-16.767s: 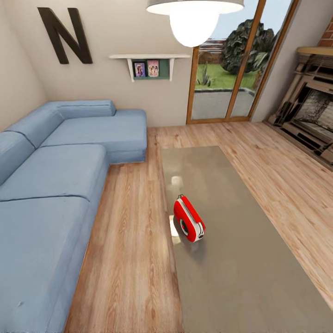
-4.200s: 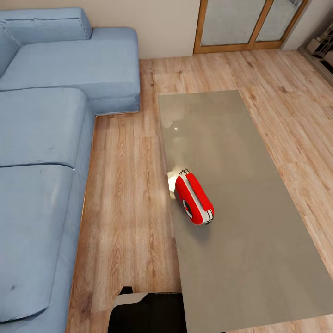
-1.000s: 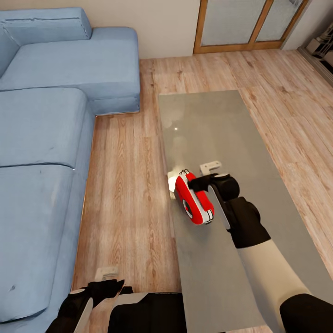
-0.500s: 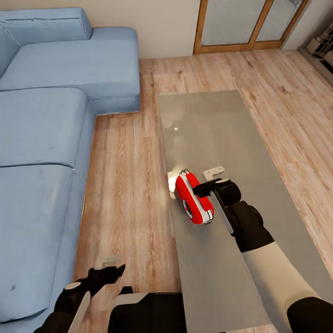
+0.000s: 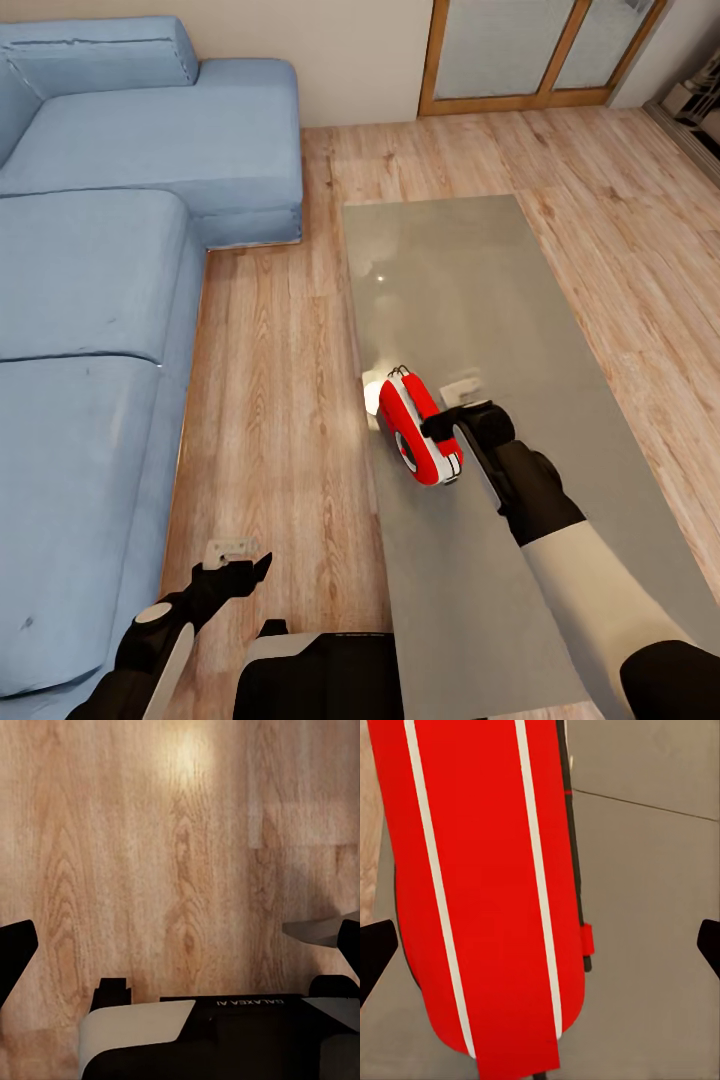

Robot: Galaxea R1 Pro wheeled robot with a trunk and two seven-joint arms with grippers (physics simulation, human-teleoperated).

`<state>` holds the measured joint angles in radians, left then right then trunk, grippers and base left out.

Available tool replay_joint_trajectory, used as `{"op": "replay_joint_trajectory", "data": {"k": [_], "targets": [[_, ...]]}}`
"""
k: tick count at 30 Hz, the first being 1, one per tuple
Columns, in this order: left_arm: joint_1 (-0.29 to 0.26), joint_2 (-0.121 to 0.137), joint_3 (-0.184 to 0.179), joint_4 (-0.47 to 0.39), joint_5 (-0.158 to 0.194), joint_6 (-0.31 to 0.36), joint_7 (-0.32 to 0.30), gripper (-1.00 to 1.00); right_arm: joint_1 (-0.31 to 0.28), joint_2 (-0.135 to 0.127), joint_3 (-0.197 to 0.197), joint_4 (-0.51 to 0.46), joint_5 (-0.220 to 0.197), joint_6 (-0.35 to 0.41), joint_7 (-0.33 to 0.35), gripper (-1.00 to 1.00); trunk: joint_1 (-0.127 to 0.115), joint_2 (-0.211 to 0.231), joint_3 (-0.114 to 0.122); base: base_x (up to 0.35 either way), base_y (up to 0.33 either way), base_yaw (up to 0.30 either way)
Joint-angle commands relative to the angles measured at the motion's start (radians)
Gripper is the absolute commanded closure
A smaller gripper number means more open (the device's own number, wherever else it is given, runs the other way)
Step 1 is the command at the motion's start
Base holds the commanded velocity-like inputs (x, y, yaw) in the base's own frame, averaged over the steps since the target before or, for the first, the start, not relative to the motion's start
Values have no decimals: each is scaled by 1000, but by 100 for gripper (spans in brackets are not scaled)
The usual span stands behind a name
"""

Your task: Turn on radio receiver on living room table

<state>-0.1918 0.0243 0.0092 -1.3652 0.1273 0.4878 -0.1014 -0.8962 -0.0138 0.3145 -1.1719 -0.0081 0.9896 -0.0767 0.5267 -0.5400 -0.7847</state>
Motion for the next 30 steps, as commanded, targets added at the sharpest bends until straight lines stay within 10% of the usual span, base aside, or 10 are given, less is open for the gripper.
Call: {"op": "replay_joint_trajectory", "data": {"k": [1, 30], "targets": [[0, 0, 0, 0, 0, 0, 0, -100, 0, 0, 0, 0, 0, 0, 0, -100, 0, 0, 0, 0, 0, 0], [0, 0, 0, 0, 0, 0, 0, -100, 0, 2, 0, 105, -5, -82, 20, -100, 0, 0, 0, 0, 0, 0]]}}
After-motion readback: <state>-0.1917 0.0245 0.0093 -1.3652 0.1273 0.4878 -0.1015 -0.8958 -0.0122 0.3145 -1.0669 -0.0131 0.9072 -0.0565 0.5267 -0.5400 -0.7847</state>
